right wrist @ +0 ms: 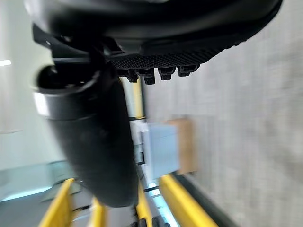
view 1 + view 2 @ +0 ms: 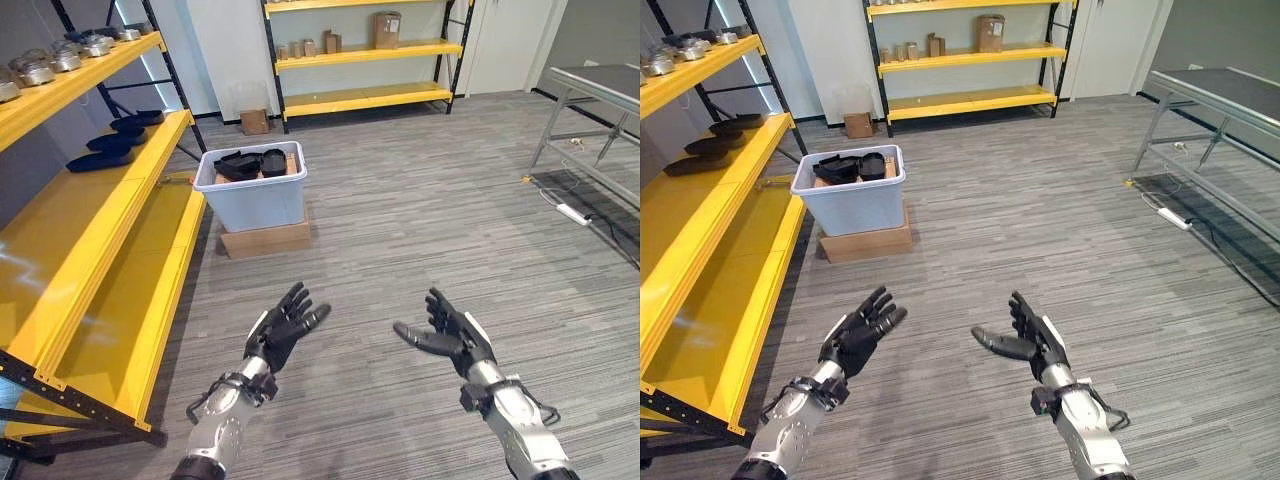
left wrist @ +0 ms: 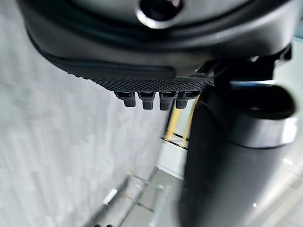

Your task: Move parts from the plastic box to the shelf.

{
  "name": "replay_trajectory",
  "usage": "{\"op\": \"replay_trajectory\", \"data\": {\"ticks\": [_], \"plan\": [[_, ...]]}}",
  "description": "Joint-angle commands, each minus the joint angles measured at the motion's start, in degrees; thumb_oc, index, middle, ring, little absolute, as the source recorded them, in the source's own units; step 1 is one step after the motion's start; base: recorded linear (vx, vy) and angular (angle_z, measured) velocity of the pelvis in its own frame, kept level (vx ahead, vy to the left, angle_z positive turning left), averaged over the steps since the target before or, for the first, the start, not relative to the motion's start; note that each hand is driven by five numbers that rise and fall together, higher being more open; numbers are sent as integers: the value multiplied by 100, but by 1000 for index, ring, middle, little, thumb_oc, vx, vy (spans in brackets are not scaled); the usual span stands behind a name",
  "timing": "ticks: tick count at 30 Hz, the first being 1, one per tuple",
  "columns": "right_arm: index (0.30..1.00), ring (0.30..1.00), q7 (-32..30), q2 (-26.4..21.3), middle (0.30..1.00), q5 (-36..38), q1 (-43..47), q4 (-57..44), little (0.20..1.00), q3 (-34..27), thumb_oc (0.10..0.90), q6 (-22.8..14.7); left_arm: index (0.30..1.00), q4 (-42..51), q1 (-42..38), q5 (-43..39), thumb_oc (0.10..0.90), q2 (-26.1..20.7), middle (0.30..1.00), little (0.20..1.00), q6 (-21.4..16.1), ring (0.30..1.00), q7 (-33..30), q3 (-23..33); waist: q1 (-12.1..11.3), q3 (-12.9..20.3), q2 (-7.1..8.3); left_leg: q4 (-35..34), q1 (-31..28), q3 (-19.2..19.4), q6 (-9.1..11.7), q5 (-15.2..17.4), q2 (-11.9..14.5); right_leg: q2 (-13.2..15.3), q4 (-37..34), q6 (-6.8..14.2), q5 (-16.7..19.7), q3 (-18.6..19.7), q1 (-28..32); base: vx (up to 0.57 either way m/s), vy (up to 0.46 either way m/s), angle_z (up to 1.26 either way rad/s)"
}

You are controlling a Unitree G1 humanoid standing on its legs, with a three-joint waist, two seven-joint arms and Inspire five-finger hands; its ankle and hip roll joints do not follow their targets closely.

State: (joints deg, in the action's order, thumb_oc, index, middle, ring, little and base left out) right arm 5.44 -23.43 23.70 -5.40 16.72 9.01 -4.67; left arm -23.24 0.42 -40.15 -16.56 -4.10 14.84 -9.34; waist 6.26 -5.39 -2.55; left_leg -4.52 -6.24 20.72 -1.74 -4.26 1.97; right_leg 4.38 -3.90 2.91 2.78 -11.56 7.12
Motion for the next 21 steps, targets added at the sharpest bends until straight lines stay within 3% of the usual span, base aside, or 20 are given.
{"op": "replay_trajectory", "data": {"ticks": [1,10,21], "plan": [[1000,1000,-2,-85,1000,157,755,-148,1000,-70,900,-516,1000,214,-543,-208,900,11,1000,1000,-350,1000,35,266,51,-2,219,-48,-343,-460,446,633,430,138,-79,94,-336,-86,200,2,5,-7],[1000,1000,-44,-107,1000,11,767,-195,1000,-44,900,-494,1000,160,-536,-173,900,39,1000,1000,-340,1000,-287,341,29,-6,224,-48,-342,-481,424,638,420,140,6,85,-402,-132,221,0,4,0],[1000,1000,62,-152,1000,2,728,-269,1000,-139,900,-405,1000,315,-392,-32,900,-48,1000,1000,163,1000,-259,420,-25,-32,238,-48,-345,-537,355,680,352,178,23,131,-410,-142,240,41,45,0]]}}
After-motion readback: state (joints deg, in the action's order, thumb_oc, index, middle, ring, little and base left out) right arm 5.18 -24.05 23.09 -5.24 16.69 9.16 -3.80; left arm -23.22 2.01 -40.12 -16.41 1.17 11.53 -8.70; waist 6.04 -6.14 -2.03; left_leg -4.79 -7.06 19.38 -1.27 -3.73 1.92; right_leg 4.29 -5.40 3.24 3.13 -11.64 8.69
